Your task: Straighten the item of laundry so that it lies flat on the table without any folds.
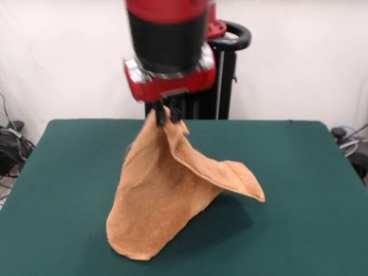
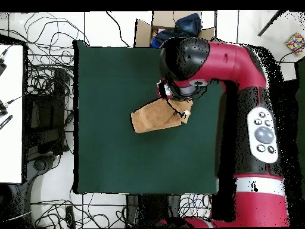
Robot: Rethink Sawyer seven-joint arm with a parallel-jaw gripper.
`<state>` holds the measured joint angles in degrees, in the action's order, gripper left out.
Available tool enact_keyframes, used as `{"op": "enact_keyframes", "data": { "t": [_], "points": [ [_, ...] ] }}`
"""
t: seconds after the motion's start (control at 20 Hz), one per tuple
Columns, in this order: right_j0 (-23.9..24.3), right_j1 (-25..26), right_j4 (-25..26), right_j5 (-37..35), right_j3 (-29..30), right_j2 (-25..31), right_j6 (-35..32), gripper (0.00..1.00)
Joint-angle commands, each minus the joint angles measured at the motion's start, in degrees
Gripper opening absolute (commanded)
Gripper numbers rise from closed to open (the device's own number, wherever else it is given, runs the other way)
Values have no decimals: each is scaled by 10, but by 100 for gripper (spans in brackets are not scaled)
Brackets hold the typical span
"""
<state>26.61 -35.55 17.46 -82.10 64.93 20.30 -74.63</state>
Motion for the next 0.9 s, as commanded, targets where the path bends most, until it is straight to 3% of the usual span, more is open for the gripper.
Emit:
{"op": "enact_keyframes", "data": {
  "t": [0.05,0.35,0.6,0.9],
  "points": [
    [60,-77,-37,-100,15,86,206,0],
    [105,-99,-46,-104,6,119,266,0],
    [115,-95,-22,-144,-56,133,317,0],
    [127,-79,-24,-137,-82,136,343,0]
  ]
}}
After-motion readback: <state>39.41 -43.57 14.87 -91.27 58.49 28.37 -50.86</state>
